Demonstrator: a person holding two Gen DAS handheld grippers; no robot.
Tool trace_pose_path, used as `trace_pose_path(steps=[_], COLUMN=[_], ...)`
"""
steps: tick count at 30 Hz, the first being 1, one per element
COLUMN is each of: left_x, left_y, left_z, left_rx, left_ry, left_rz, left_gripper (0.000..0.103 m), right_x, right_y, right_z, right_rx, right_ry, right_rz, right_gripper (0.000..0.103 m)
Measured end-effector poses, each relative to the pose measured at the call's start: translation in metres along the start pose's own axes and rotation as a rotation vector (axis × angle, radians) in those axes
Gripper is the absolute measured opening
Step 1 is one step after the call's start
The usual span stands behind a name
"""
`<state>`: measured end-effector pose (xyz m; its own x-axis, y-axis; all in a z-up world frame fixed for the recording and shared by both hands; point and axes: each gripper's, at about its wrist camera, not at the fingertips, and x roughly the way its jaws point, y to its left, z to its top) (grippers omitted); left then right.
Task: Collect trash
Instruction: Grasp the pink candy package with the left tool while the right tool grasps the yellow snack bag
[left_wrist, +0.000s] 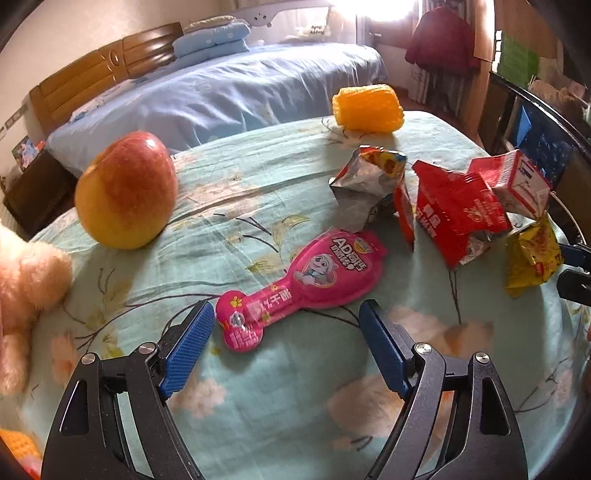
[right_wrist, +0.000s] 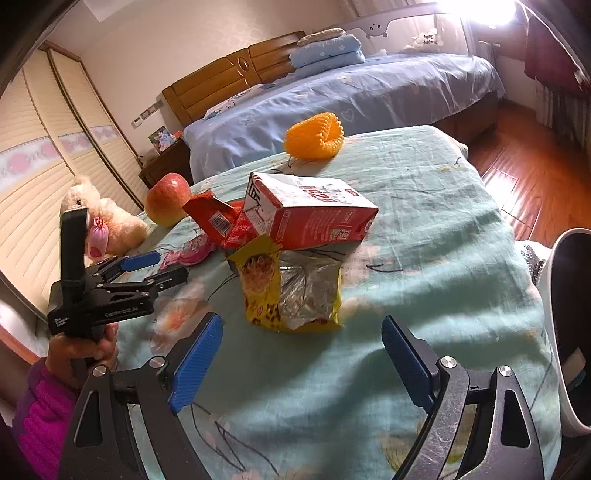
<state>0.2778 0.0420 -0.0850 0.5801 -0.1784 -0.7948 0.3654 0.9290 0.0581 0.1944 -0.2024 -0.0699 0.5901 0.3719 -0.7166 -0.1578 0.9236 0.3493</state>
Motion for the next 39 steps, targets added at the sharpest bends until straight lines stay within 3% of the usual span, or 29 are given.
trace_pose_path(steps=[2, 3, 5, 6, 8, 11, 17, 20, 22, 23, 24, 26, 31, 32, 33, 36, 39], left_x=[0.0, -0.001, -0.003, -0.005, -0.008, -0.015, -0.032, -0.034, -0.029, -0.027, -0.023, -0.017, 0.003, 0.004, 0.005, 0.003, -0.003], left_y=[0.002, 0.002, -0.001, -0.004, -0.013, -0.023, -0.038, -0.037, -0.031, -0.029, -0.027, -0.026, -0.023, -0.023, -0.023, -0.032, -0.038], left_z=[0.001, 0.0, -0.002, -0.003, -0.006, -0.013, -0.031, -0.03, -0.024, -0.02, -0.015, -0.008, 0.007, 0.009, 0.011, 0.009, 0.003], left_rx=[-0.005, -0.003, 0.007, 0.021, 0.043, 0.042, -0.013, -0.033, -0.042, -0.039, -0.031, -0.005, 0.04, 0.039, 0.04, 0.058, 0.044], left_ry=[-0.006, -0.009, -0.017, -0.025, -0.032, -0.034, -0.033, -0.032, -0.019, -0.017, -0.016, -0.021, -0.008, -0.009, -0.01, -0.023, -0.023], left_rz=[-0.017, -0.02, -0.035, -0.025, 0.002, 0.014, -0.028, -0.014, -0.021, -0.029, -0.027, 0.007, 0.009, -0.001, -0.014, -0.001, 0.019], left_gripper=[0.078, 0.063, 0.045, 0.029, 0.017, 0.001, 0.001, 0.002, 0.013, 0.026, 0.049, 0.064, 0.064, 0.058, 0.041, 0.03, 0.029], right_x=[0.004, 0.005, 0.009, 0.01, 0.014, 0.012, 0.001, -0.007, -0.011, -0.014, -0.015, -0.017, -0.019, -0.019, -0.02, -0.023, -0.029], right_y=[0.001, 0.002, 0.005, 0.005, 0.007, 0.011, 0.01, 0.009, 0.008, 0.007, 0.006, 0.002, -0.006, -0.008, -0.008, -0.01, -0.012], right_z=[0.002, 0.002, 0.003, 0.003, 0.003, 0.0, -0.009, -0.012, -0.014, -0.016, -0.016, -0.017, -0.019, -0.019, -0.019, -0.018, -0.018], right_rx=[-0.006, -0.009, -0.017, -0.022, -0.031, -0.059, -0.061, -0.057, -0.053, -0.049, -0.045, -0.029, 0.004, 0.008, 0.009, 0.013, 0.015], right_ry=[0.001, 0.002, 0.006, 0.003, 0.015, 0.012, 0.009, 0.004, 0.004, 0.003, 0.004, 0.005, 0.007, 0.007, 0.006, -0.006, -0.019], right_rz=[-0.005, -0.008, -0.016, -0.026, -0.032, -0.038, -0.01, 0.0, 0.007, 0.011, 0.014, 0.018, 0.017, 0.016, 0.013, 0.007, 0.006], right_gripper=[0.089, 0.089, 0.086, 0.082, 0.056, 0.044, 0.041, 0.041, 0.041, 0.041, 0.041, 0.041, 0.041, 0.041, 0.041, 0.041, 0.041])
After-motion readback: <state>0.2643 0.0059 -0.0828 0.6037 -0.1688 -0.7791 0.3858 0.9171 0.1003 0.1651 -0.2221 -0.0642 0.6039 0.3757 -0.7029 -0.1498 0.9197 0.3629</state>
